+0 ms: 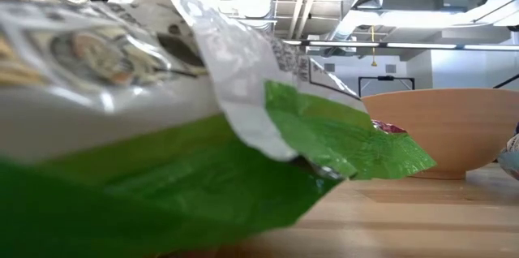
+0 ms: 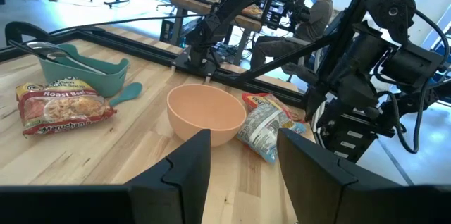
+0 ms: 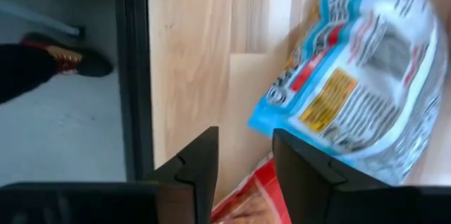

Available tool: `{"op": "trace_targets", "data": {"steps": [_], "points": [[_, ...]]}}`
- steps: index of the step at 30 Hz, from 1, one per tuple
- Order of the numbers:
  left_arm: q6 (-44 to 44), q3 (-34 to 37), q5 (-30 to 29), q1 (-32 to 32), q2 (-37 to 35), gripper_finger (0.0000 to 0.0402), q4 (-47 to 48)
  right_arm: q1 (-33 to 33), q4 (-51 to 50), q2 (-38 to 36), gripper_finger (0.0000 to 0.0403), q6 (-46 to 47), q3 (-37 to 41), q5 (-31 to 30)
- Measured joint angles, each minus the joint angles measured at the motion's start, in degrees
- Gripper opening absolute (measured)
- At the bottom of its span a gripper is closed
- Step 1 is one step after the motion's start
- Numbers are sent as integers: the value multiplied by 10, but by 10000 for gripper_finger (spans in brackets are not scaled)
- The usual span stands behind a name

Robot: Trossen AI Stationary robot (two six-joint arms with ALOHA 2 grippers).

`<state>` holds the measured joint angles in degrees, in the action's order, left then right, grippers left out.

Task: Pick & Place Food Item
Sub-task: Put the light blue noodle pack into the transparent bin

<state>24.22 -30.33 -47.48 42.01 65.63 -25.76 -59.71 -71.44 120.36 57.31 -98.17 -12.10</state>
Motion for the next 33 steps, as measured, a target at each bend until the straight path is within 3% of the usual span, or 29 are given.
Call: {"op": "trace_targets", "data": {"steps": [9,13,23,33], "points": [[0,0,0,0,0,159,1,19,4,17,127,-52,-1,6],[0,0,0,0,0,159,3,20,-6,20,120,-22,1,34],[0,0,0,0,0,159,2,19,-5,38,115,-8,0,34],[0,0,0,0,0,159,2,21,-87,66,115,54,0,40]]}}
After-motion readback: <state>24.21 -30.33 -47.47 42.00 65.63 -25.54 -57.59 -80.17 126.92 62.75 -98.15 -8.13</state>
